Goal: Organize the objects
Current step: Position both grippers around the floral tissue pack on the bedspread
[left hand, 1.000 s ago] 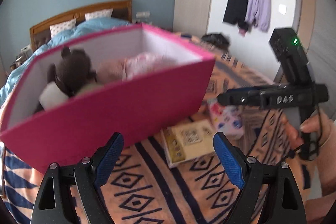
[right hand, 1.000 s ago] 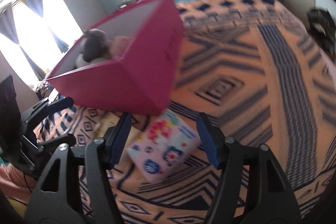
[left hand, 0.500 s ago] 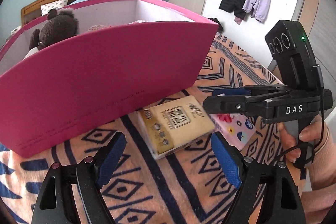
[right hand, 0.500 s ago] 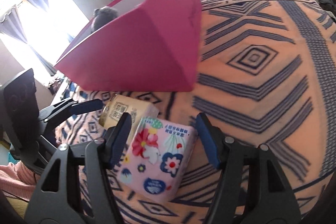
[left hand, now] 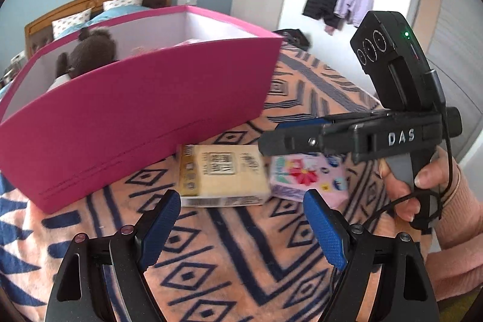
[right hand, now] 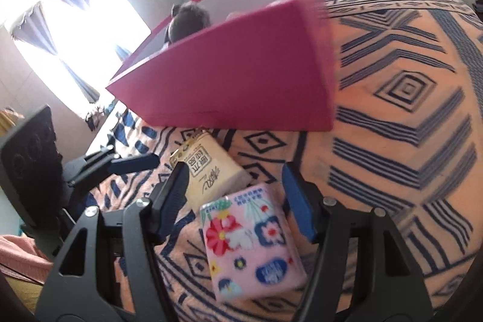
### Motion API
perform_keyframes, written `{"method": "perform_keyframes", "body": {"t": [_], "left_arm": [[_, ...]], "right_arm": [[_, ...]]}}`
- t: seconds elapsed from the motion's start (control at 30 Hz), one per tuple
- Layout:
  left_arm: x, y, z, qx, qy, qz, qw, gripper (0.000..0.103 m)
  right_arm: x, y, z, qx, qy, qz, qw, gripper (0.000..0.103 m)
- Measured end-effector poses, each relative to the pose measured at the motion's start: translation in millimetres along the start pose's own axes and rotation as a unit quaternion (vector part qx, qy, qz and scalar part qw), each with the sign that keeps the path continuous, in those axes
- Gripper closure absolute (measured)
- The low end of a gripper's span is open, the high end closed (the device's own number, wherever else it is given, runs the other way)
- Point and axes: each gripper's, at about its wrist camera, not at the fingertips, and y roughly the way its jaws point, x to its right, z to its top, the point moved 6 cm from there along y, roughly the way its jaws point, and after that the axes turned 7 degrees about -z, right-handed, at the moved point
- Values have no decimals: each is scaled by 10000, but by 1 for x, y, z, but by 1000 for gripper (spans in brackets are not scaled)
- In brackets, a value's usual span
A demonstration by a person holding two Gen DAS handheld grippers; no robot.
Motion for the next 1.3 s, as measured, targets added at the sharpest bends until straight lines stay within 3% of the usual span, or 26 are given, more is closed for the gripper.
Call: {"method": "perform_keyframes", "body": {"t": [0.1, 0.23, 0.37, 0.53, 0.8, 1.13, 1.3], "left_arm": [[14, 6, 4, -13, 191, -208, 9996, 18], [22, 9, 12, 63, 429, -211, 9988, 18], [19, 12, 24, 66, 659, 7, 9978, 18], [8, 20, 25, -95, 652, 241, 9975, 18], [24, 15, 28, 67, 695, -446, 9966, 19], [24, 29, 47, 44, 801, -681, 9945, 19], [27, 48, 47, -302, 1044, -731, 9914, 19]], "right_arm": [[8, -18, -6, 128, 110, -110, 9998, 37], [20, -34, -19, 121, 176, -308, 9993, 37], [31, -39, -30, 41, 270, -526, 9982, 37], [28, -43, -42, -9, 309, -470, 9984, 38], [23, -43, -45, 32, 343, -372, 9987, 39], [29, -44, -45, 92, 502, -330, 9982, 39], [30, -43, -46, 78, 522, -308, 9981, 39]]}}
